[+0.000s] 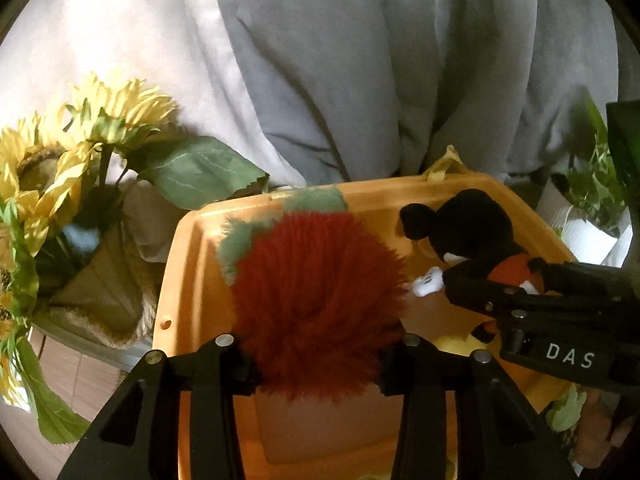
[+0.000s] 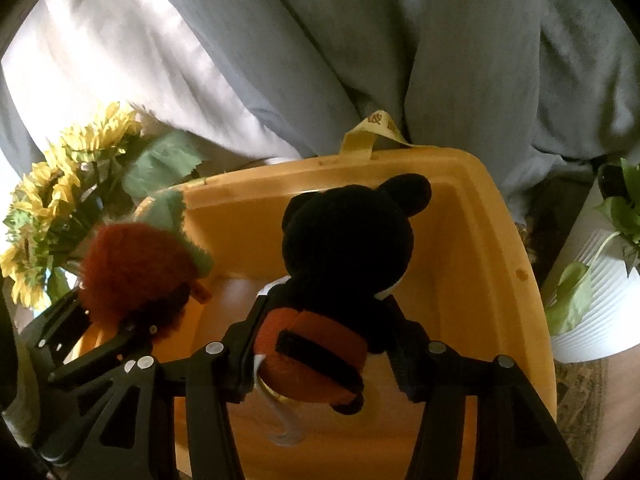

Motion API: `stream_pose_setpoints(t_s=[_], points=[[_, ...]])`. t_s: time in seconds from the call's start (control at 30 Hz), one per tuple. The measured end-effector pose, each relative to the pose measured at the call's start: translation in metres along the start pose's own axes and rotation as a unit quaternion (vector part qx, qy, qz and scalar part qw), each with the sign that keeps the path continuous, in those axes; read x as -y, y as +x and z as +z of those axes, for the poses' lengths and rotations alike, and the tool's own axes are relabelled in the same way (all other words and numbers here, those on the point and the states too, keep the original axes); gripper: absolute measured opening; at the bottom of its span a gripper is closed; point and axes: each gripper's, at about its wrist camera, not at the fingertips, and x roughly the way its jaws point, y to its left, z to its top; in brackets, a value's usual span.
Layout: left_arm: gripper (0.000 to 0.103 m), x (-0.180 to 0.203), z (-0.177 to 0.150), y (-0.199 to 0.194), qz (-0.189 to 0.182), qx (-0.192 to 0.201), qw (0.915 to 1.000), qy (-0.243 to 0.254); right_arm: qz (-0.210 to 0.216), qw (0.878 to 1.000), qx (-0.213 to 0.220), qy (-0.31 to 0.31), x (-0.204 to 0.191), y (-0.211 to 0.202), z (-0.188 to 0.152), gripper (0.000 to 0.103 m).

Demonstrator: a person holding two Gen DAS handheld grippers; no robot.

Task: Organize soft objects
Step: 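Open left tool over crate dropping pompom while right tool releases Mickey, then withdraw both tools from the crate back over the rug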

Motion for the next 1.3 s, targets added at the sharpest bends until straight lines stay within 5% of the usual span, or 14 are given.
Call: stream_pose_setpoints(t_s=[0.27,0.4,0.93,1.3], points=[[0.071,-0.003,0.003,-0.001,0.024,-0.013,0.9996,-0.006,-0.004,1.0,-0.016,0.0,0.001,0.005,0.001,0.061],[0.076,-0.005,0.001,-0.01,0.026,-0.012,0.9995,-0.013,-0.012,1.0,-0.002,0.0,-0.001,0.001,0.003,0.065],[0.08,-0.003,0.002,-0.078,0.04,0.051,0.9973,-0.034,-0.076,0.99,0.111,-0.032,-0.013,-0.079,0.0,0.067],[0.083,0.011,-0.011,-0.149,0.029,0.102,0.9939,-0.03,-0.103,0.974,0.198,-0.04,-0.023,-0.164,-0.029,0.083]])
